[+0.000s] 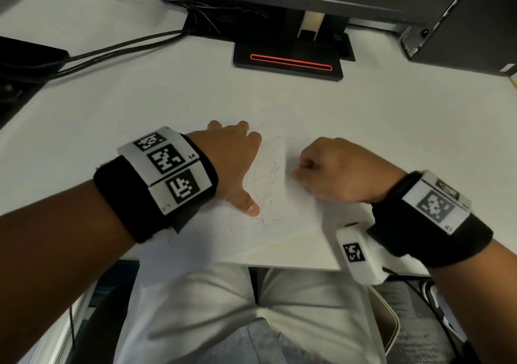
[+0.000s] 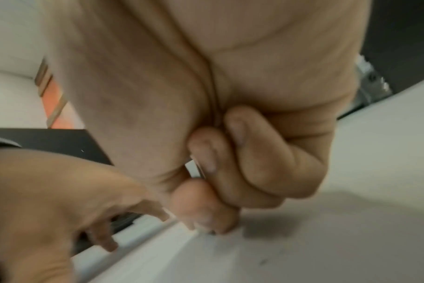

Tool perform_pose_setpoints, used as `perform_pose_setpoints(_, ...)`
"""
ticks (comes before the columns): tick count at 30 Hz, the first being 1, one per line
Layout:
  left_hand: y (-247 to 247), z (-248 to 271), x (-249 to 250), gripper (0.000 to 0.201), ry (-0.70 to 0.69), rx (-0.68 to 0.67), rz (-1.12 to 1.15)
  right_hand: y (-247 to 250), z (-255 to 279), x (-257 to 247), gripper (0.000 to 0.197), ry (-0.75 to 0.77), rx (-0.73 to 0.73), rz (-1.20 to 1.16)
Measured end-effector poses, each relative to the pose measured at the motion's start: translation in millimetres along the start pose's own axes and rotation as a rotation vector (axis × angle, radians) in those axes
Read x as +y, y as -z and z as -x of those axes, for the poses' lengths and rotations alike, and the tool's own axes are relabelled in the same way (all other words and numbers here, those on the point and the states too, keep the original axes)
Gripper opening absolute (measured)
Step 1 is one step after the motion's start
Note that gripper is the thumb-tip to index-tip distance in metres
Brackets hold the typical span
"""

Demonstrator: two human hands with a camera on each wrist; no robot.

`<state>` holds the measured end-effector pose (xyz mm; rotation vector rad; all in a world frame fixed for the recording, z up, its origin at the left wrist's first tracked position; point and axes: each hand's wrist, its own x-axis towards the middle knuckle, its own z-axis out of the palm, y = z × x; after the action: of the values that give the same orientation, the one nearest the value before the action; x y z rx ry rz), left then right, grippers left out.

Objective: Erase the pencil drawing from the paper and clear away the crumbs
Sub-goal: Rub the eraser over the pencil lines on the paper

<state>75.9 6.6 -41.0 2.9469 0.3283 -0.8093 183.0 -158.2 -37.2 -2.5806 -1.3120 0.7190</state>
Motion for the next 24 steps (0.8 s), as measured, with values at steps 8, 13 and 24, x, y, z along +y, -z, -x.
perform_pose_setpoints(8, -3.7, -3.7, -0.6, 0.124, 0.067, -0.025, -0.028, -0.9, -5.6, -5.9, 0.036, 0.056, -0.066, 0.063)
perform_pose_setpoints(13, -5.0, -5.4, -0.4, 0.127, 0.086, -0.017, -0.022, -7.7, -4.5, -16.8, 0.035, 0.125, -0.092, 0.116)
perform_pose_setpoints(24, -7.2, -7.6, -4.4, 0.13, 0.053, -0.008, -0.014, -6.5, -12.0, -21.3, 0.034, 0.149, -0.121, 0.134)
